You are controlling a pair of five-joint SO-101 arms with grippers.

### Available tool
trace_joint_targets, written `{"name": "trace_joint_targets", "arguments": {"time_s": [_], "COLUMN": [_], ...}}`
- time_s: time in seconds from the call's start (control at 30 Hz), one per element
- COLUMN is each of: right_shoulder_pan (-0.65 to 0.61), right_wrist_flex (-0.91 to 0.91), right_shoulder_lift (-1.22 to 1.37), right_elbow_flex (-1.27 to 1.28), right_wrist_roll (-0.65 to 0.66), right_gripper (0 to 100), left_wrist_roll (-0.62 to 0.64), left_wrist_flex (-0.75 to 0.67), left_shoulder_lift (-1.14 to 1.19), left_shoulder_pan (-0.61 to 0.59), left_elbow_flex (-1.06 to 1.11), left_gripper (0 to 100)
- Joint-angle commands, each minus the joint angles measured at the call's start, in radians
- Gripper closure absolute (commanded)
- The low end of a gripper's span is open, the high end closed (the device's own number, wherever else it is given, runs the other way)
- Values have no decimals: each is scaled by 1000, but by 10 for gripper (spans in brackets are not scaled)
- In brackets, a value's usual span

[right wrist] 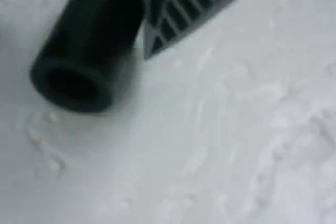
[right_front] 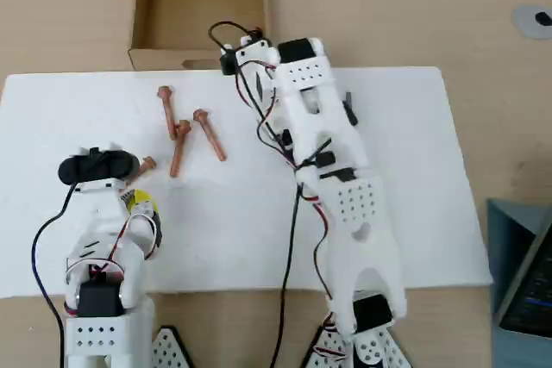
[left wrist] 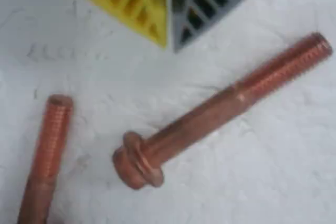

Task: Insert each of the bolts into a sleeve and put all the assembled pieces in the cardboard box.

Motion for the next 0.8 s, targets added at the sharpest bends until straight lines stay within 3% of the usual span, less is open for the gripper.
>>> {"name": "trace_joint_targets", "arguments": {"time_s": [0.0,0.13,0.23,0.5,0.77], "right_shoulder_pan": [-8,-8,-8,-15,-48], "right_wrist_flex": [32,64,91,110,110], "right_shoulder_lift": [53,124,150,137,-62], "right_elbow_flex": [-116,-194,-248,-331,-320], "right_wrist_roll": [11,9,9,3,3], "right_gripper": [848,959,988,988,988], "left_wrist_roll": [-6,-6,-6,-6,-6], "left_wrist_flex": [-18,-18,-18,-18,-18], "left_shoulder_lift": [-5,-5,-5,-5,-5], "left_shoulder_pan": [-11,-11,-11,-11,-11], "left_elbow_flex": [6,6,6,6,6], "left_gripper": [997,997,997,997,997]}}
